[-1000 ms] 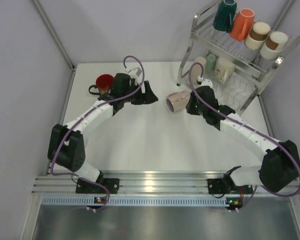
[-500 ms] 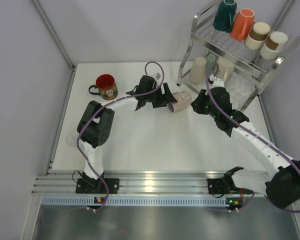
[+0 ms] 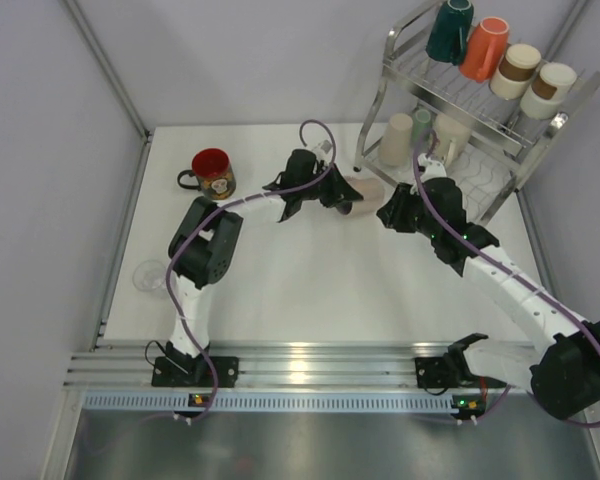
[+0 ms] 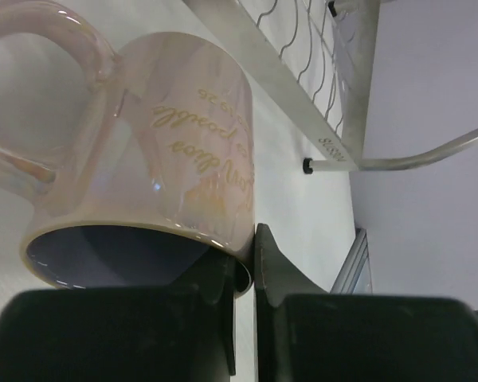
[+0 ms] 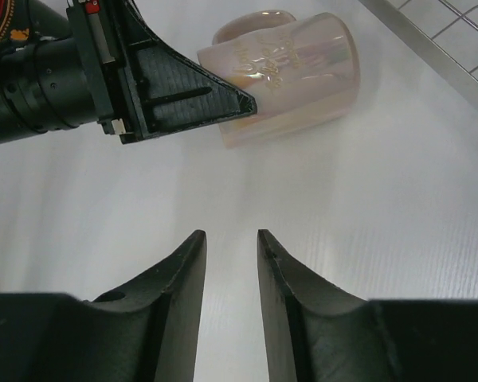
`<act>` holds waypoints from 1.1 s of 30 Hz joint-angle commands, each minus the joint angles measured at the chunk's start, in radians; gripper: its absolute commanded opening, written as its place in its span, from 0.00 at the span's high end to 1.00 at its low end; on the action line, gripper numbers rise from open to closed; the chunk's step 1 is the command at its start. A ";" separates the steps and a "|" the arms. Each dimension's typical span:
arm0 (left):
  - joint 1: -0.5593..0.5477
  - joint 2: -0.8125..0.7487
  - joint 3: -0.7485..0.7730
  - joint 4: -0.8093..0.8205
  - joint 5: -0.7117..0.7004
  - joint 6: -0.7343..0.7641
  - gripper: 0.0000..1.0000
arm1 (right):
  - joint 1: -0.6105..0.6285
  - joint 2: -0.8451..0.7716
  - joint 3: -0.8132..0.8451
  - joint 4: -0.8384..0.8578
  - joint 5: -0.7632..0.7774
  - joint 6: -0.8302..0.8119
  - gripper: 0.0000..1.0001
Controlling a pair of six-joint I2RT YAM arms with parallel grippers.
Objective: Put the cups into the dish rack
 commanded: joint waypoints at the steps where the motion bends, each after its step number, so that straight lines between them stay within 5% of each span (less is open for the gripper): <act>1: 0.015 -0.046 -0.029 0.144 0.081 -0.061 1.00 | -0.020 -0.009 0.003 0.067 -0.064 -0.012 0.66; 3: 0.024 -0.076 -0.066 0.230 0.107 -0.069 1.00 | -0.021 -0.020 0.003 0.066 -0.078 -0.006 0.58; 7: 0.067 -0.168 -0.193 0.437 0.211 -0.110 1.00 | -0.032 -0.038 0.002 0.069 -0.127 0.060 0.20; 10: 0.098 -0.243 -0.313 0.636 0.287 -0.159 1.00 | -0.043 -0.050 -0.011 0.101 -0.202 0.130 0.06; 16: 0.141 -0.339 -0.502 1.154 0.371 -0.377 1.00 | -0.055 -0.063 -0.086 0.314 -0.369 0.367 0.01; 33: 0.129 -0.633 -0.563 1.178 0.404 -0.325 1.00 | -0.057 -0.092 -0.143 0.661 -0.408 0.615 0.00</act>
